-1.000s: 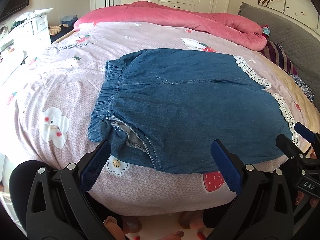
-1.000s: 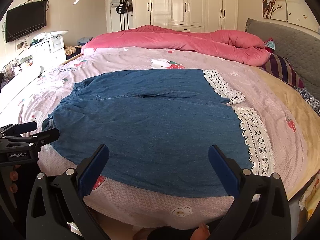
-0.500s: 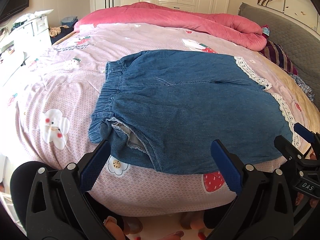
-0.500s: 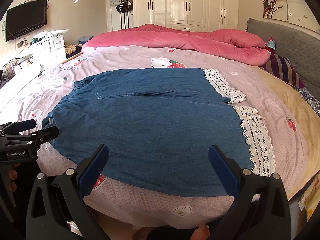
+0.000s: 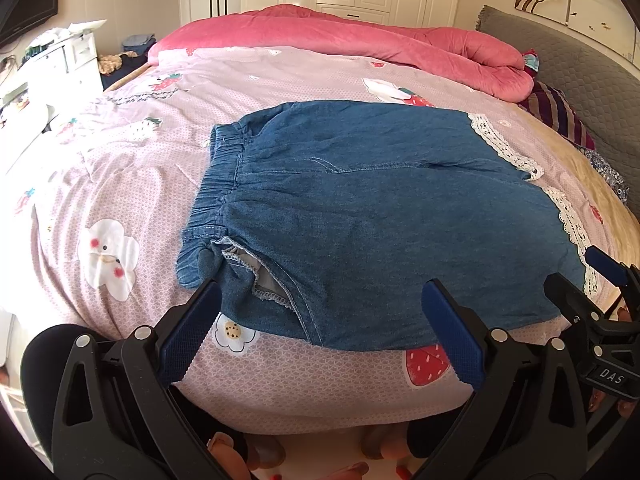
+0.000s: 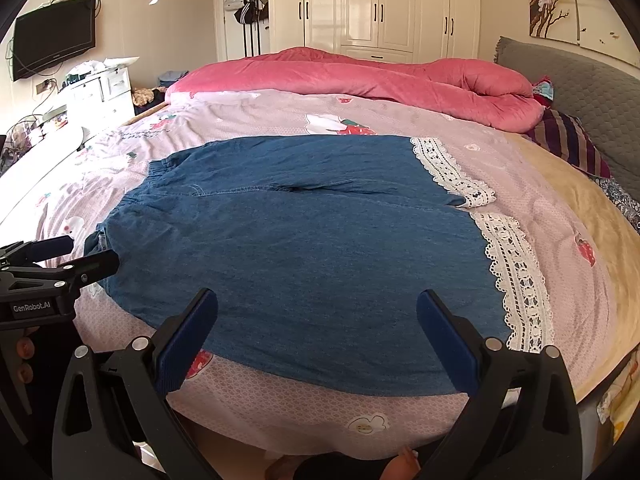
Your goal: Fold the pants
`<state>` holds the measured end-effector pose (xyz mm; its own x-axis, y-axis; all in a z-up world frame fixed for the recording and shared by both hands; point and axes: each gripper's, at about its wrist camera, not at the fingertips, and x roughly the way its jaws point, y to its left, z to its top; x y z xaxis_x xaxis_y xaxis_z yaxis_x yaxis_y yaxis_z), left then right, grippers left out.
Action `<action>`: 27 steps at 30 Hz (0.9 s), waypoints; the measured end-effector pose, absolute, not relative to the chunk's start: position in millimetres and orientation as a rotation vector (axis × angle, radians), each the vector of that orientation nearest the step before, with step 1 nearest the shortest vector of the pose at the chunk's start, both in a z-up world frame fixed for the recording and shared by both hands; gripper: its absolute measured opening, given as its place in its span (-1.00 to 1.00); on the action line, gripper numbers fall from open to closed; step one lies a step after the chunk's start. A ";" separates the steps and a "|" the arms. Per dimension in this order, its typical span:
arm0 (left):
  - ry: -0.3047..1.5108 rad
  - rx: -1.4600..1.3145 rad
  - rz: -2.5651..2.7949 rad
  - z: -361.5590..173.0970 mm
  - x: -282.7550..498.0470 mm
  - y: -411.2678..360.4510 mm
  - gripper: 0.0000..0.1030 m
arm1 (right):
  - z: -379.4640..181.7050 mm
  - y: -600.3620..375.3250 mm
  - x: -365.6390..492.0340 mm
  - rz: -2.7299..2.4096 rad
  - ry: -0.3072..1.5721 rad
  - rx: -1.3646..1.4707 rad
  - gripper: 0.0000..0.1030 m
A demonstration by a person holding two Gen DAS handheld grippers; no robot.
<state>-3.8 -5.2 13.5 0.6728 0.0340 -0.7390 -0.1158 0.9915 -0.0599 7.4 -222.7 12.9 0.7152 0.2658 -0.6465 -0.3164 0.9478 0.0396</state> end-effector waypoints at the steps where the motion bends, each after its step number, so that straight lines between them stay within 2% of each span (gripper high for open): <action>1: 0.828 -0.103 0.085 13.6 -3.7 -5.3 0.83 | 12.8 -222.6 7.6 0.322 0.704 -0.075 0.92; 27: 0.866 -0.136 0.057 0.4 24.8 5.9 0.83 | 8.0 -214.4 44.0 0.348 0.721 -0.085 0.92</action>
